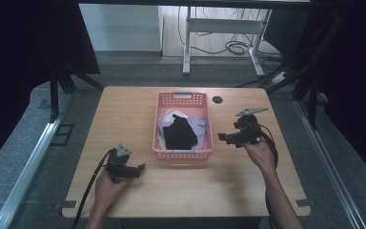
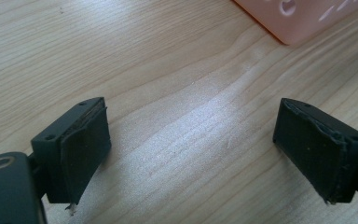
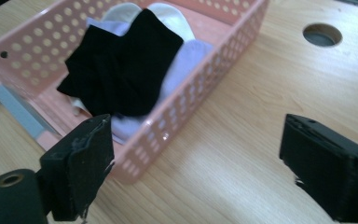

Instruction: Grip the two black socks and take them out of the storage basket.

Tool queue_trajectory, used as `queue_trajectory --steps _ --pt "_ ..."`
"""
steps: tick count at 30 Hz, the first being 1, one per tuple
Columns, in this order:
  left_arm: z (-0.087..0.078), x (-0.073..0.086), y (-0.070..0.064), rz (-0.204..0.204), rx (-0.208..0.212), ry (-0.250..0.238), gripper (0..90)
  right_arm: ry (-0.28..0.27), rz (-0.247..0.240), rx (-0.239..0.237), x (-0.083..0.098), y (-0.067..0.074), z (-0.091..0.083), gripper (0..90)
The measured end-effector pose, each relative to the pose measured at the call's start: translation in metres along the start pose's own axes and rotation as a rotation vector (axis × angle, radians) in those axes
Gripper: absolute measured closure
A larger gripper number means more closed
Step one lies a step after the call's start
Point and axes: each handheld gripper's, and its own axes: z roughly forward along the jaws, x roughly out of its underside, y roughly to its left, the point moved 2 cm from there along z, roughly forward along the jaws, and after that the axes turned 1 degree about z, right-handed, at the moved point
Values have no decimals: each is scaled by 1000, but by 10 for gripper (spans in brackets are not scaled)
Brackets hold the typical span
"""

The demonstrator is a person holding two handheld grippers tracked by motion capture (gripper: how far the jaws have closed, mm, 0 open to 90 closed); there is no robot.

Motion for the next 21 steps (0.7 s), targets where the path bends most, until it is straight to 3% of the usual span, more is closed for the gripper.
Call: queue_trajectory --steps 7,16,21 --pt "0 0 0 0 0 0 105 -19 -11 -33 -20 12 6 92" --pt "0 0 0 -2 -1 -2 105 7 -24 -76 -41 29 28 131" --pt "0 0 0 -2 0 -1 105 29 -66 -96 -49 42 43 131"
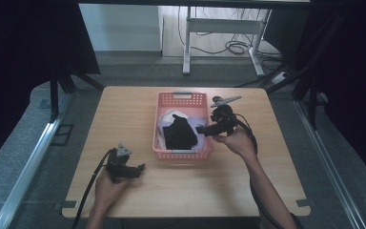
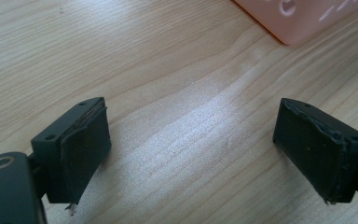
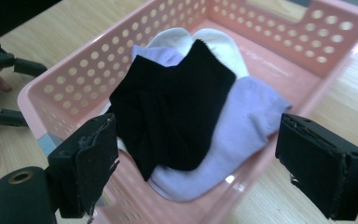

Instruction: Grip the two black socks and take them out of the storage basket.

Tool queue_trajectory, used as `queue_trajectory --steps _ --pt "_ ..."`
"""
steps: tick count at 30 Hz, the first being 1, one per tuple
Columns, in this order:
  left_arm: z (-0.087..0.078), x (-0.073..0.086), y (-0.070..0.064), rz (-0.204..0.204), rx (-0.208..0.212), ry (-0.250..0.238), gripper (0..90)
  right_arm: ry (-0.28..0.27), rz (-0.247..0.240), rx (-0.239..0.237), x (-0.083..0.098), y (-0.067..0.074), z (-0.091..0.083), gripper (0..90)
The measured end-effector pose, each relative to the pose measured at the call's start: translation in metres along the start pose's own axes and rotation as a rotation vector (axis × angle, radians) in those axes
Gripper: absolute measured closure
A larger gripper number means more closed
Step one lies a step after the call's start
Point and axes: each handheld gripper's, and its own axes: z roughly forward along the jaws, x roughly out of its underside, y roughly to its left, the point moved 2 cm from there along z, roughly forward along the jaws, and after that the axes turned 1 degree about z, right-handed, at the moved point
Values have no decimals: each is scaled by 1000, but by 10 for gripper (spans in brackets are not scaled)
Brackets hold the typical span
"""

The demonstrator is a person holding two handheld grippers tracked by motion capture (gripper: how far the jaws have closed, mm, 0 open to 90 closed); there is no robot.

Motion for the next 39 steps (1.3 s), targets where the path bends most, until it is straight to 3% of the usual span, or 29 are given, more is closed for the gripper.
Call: queue_trajectory --steps 3,10,24,33,38,39 --pt "0 0 0 2 0 1 105 23 -14 21 -6 6 14 182" --pt "0 0 0 2 0 1 105 34 -13 14 -15 9 38 298" --pt "0 0 0 3 1 1 105 67 10 17 -29 17 85 361" --pt "0 0 0 1 0 1 105 140 34 76 -34 19 124 397" --pt "0 0 0 5 1 4 105 171 42 97 -32 17 135 403" --pt "0 0 0 5 1 4 105 191 38 107 -30 15 139 439"
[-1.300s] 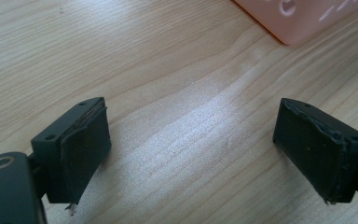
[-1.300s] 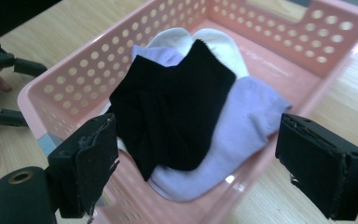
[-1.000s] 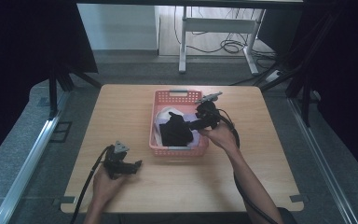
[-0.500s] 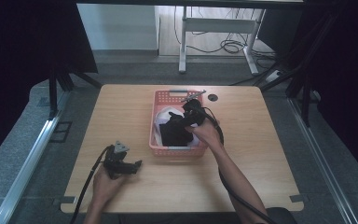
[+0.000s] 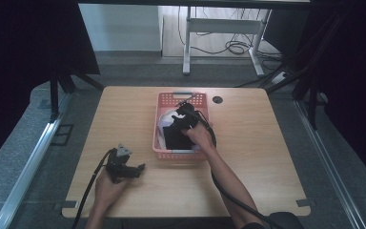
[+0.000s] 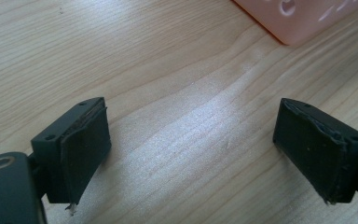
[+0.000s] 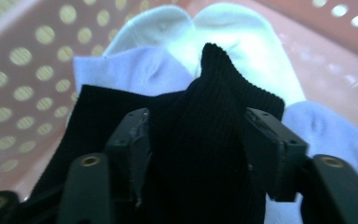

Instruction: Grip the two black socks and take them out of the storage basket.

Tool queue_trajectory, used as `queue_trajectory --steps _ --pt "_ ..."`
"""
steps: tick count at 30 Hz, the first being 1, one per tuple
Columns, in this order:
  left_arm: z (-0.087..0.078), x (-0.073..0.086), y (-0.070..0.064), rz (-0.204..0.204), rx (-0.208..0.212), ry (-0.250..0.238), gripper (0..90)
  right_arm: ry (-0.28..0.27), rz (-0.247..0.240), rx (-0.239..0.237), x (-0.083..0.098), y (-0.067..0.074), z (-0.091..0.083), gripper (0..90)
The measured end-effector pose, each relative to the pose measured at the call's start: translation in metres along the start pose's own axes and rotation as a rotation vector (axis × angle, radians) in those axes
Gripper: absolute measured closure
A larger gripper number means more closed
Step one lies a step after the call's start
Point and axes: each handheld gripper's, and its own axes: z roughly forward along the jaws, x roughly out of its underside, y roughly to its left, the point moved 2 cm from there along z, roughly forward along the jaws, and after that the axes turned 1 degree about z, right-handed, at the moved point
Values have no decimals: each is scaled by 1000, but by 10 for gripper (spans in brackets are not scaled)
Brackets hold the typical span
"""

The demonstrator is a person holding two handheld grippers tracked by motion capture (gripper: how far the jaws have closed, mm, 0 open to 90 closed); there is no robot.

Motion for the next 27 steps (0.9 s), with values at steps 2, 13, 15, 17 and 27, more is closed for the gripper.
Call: queue_trajectory --steps 2,13,15,17,27 --pt "0 0 0 0 0 0 105 18 -10 -7 1 1 3 496" --pt "0 0 0 -1 0 -1 105 -26 -29 24 3 1 -15 817" --pt "0 0 0 0 0 -1 105 -34 -33 25 2 1 -19 819" --pt "0 0 0 -5 0 -5 105 -66 -37 16 0 1 -30 820" --pt "0 0 0 -2 1 -3 105 -163 -40 -43 -9 0 -67 818"
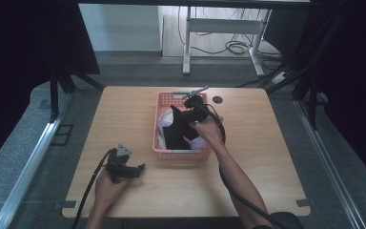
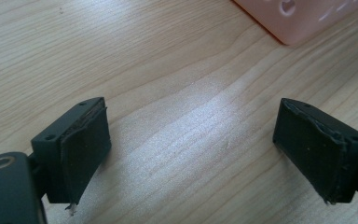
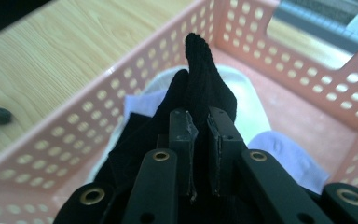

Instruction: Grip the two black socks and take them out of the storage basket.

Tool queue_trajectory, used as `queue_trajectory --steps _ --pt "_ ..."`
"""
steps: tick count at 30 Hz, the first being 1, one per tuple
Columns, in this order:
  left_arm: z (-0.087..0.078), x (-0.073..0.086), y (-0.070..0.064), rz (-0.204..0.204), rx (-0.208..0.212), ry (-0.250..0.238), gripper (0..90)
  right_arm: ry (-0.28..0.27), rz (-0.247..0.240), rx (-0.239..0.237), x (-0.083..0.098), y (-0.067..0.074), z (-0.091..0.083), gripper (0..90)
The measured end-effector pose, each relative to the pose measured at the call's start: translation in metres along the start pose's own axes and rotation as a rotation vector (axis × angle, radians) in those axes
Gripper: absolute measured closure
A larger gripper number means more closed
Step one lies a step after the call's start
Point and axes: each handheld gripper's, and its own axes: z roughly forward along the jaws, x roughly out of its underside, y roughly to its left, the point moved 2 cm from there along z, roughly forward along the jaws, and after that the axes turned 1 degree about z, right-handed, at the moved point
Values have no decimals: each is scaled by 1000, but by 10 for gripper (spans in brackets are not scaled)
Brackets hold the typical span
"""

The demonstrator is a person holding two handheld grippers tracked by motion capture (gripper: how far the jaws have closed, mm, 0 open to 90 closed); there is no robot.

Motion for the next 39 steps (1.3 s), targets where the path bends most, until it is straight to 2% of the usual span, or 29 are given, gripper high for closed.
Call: queue_trajectory --steps 1,9,17,18,25,29,39 --pt "0 0 0 0 0 0 105 -18 2 -8 -4 0 -7 817" --pt "0 0 0 -2 -2 -1 105 -57 -11 -32 -12 1 -27 817" --pt "0 0 0 0 -2 -2 105 -77 -30 -18 -15 -4 -49 814" --pt "0 0 0 0 -2 -2 105 -87 -32 -13 -15 -7 -57 814" --pt "0 0 0 -2 -3 -4 105 -105 -14 6 -10 -19 -77 814" --pt "0 0 0 1 -2 -2 105 -109 4 40 -2 -30 -93 816" --pt "0 0 0 3 -1 0 105 -115 36 95 18 -53 -115 815"
